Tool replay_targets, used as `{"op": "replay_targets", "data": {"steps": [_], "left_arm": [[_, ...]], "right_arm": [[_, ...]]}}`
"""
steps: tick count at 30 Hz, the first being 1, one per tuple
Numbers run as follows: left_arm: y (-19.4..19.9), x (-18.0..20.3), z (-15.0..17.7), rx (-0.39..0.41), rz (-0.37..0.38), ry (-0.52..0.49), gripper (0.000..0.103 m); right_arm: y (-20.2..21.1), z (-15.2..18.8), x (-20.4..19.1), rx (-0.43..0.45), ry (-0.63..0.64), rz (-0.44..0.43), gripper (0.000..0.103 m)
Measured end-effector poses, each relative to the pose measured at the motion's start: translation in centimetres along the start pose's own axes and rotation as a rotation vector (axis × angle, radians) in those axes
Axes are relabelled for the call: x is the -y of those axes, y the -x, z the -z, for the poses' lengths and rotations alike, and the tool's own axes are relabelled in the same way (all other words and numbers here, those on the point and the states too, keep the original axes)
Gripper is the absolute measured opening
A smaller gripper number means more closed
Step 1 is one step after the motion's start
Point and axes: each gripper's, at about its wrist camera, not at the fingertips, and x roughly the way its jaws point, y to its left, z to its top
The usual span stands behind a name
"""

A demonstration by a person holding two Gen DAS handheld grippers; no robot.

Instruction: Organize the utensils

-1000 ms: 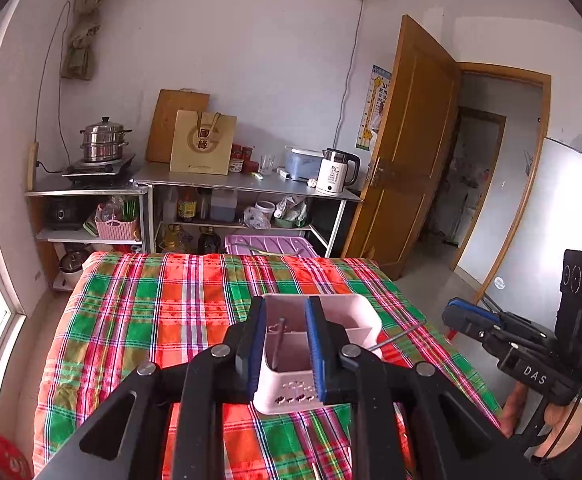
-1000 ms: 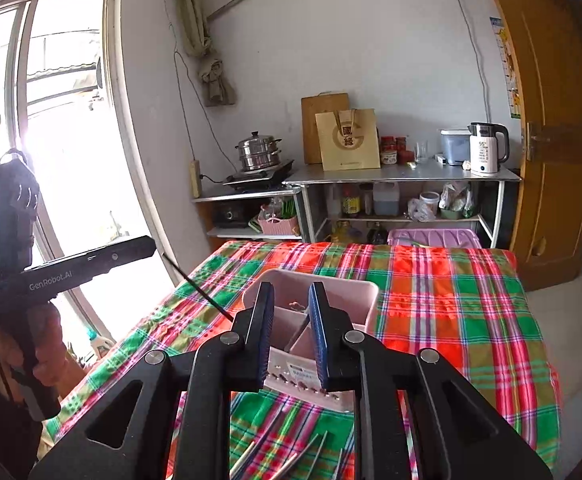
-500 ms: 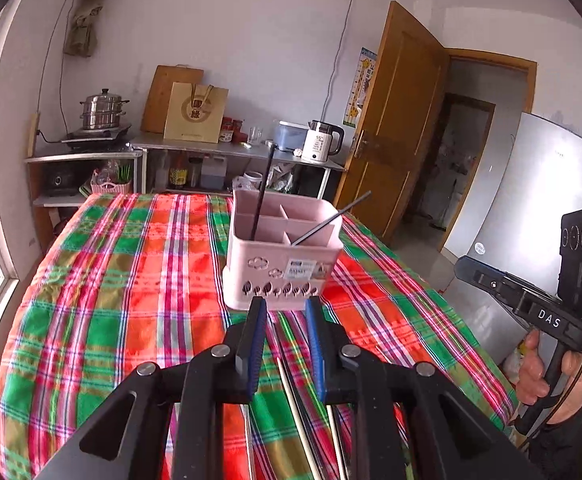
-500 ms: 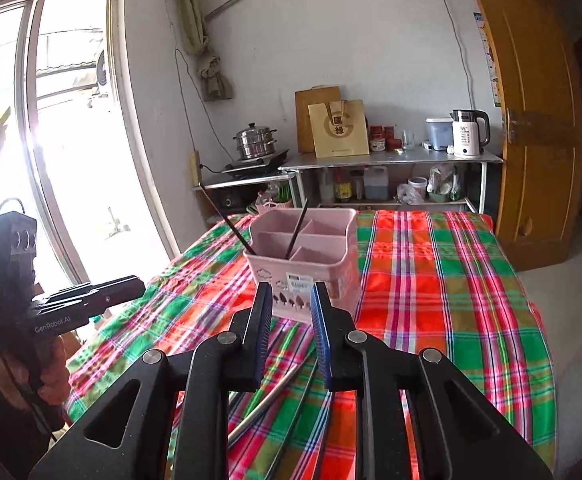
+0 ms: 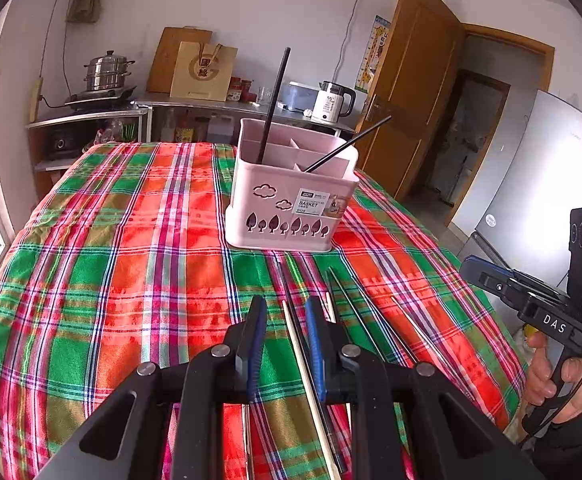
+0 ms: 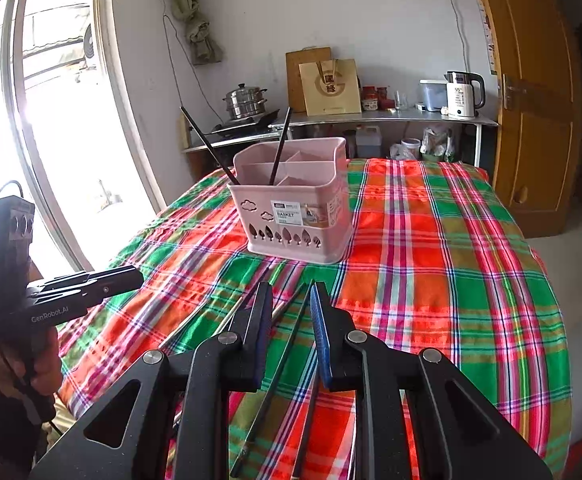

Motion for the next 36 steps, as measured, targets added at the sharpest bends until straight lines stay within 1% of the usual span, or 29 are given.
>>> {"op": "replay_targets", "data": {"steps": [4,8,20,27,32,36], "left_arm": [[-1.6,0.2,-0.2,-0.034,-0.024,-0.007,0.019],[-3.6,0.4,-0.6,-0.086,-0.029,-0.021,0.019],[-10.8,1.2,-2.2,-0.226,-0.021,-0.061,0.019],[-13.9,1.1,-3.0,-0.271,-0.033,-0.063,0.019],[-14.5,1.2,-3.1,-0.277,-0.025,-0.061,0.019],[-15.2,1.3,-3.0,-0.294,-0.047,-0.074,0.019]], "right_arm": [[-1.4,0.8,0.5,-0.043,-0.010,0.013,0.020],[-2.8,1.3,1.0,-0.084,-0.015,0.021,0.020],[-7.3,1.8,2.3,-0.203,-0.037,0.034,0.020],[-9.1,2.2,2.3,-0.247,-0.033,0.039,0.020],[-9.4,2.2,2.4,-0.252,-0.033,0.036,0.020],[-10.0,2.1,2.2,-0.263,-0.027,0.042,0.020]]}}
